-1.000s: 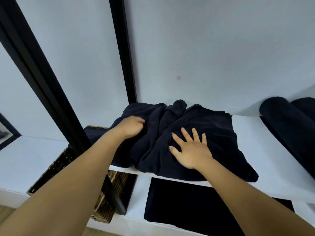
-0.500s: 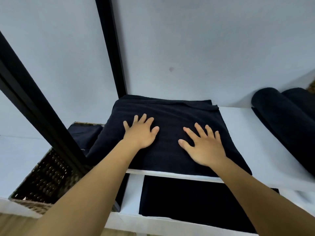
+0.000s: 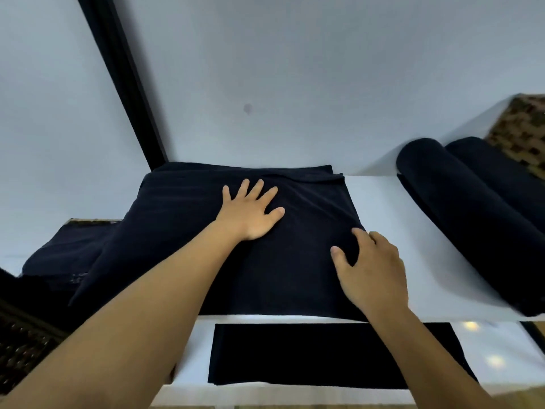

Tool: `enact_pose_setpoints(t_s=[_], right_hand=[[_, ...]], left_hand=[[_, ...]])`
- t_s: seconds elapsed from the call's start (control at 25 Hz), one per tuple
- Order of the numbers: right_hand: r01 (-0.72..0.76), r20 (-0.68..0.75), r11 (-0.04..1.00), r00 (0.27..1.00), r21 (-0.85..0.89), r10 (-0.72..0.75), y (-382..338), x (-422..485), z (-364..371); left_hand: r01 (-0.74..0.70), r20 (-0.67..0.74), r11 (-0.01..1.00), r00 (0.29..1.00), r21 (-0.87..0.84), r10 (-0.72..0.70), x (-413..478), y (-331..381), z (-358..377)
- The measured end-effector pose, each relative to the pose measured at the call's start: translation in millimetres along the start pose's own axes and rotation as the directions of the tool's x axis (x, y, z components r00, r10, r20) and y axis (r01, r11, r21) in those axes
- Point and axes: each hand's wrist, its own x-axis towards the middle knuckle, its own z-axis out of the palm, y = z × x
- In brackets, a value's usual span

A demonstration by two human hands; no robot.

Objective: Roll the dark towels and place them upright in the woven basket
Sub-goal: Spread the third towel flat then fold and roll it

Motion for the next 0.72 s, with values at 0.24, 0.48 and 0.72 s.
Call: enact_pose_setpoints(t_s=[0.24, 0.48, 0.72], right_hand=[[-0.066, 0.286, 0.995, 0.957, 0.071, 0.043, 36.0, -10.3, -41.3], [-0.029, 0.432, 0.967, 0.898, 0.255, -0.087, 47.7, 2.1, -43.6], [-0.083, 0.316, 0.953, 0.949, 0.290, -0.014, 76.7, -4.8, -56.8]], left_hand=[[-0.095, -0.031, 0.994, 0.995, 0.049, 0.097, 44.2, 52.2, -3.1], [-0.118, -0.030, 0.993, 0.992, 0.030, 0.119, 80.9, 95.7, -2.6], [-0.168, -0.015, 0.986, 0.986, 0.020, 0.168, 103.1, 108.7, -2.9]])
